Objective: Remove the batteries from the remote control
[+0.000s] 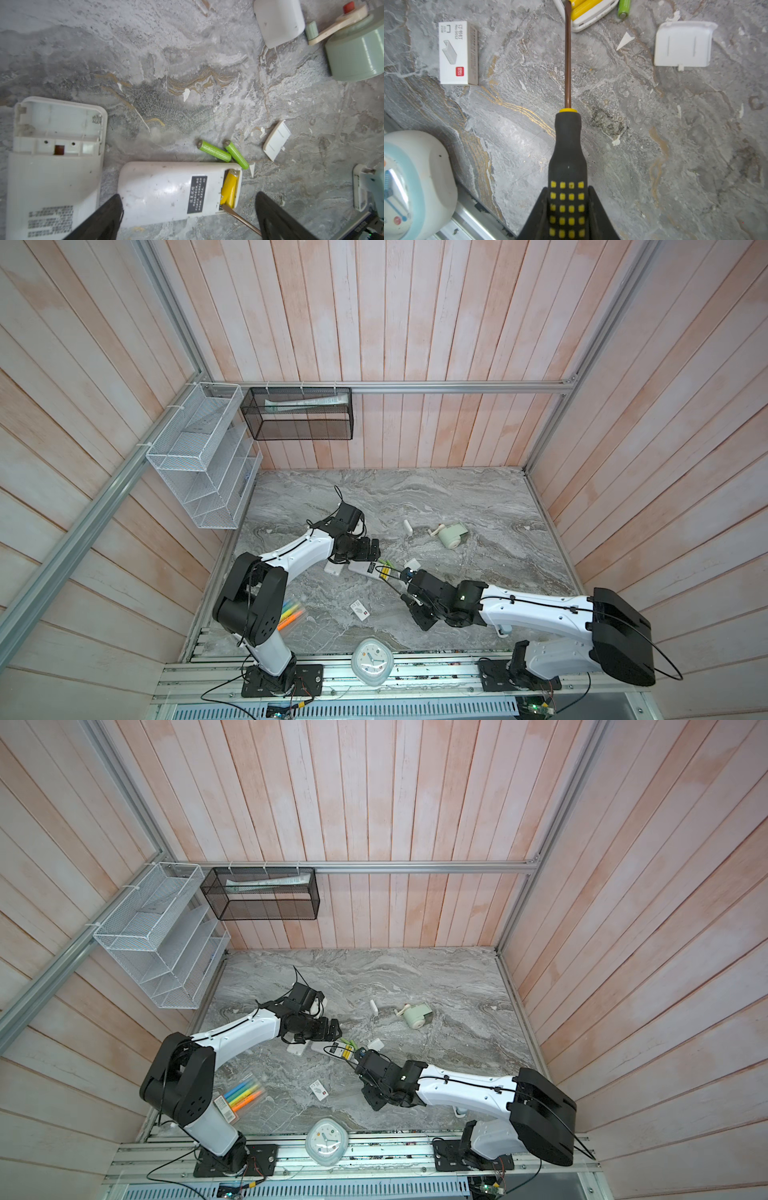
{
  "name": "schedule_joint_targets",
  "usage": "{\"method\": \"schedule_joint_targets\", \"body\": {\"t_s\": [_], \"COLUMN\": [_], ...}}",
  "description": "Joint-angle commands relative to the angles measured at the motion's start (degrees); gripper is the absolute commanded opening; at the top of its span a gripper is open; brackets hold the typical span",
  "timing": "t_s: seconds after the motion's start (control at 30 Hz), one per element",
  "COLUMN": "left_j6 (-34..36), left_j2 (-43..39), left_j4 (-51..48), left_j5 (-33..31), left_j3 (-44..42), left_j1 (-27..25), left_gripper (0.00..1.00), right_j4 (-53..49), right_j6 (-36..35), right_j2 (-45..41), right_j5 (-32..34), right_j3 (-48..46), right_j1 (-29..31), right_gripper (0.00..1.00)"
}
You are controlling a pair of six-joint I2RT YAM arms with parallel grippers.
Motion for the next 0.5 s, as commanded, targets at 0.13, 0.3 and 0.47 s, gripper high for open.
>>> {"method": "schedule_joint_targets", "body": {"t_s": [0.13, 0.3, 0.47], "left_j6": [1.69, 2.39, 3.16], "left_j2": [3.52, 4.91, 5.08], "left_j4": [3.08, 3.52, 2.31], "left_j5": [-0.44, -1.18, -3.17], "left_j3": [2.65, 3.70, 5.47], "left_j1": [-0.04, -0.04, -0.04], "left_gripper": [1.00, 1.00, 1.00], "right_j4": [0.79, 0.62, 0.08], "right_j6": [0.16, 0.09, -0.44], "right_j2": [-0.16, -1.31, -2.57], "right_j5": [-1.58, -0.32, -0.04], "right_j3": [-0.82, -0.47, -0.59], "right_j1": [-0.26, -0.48, -0.51], "right_gripper": [0.00, 0.00, 0.00]}}
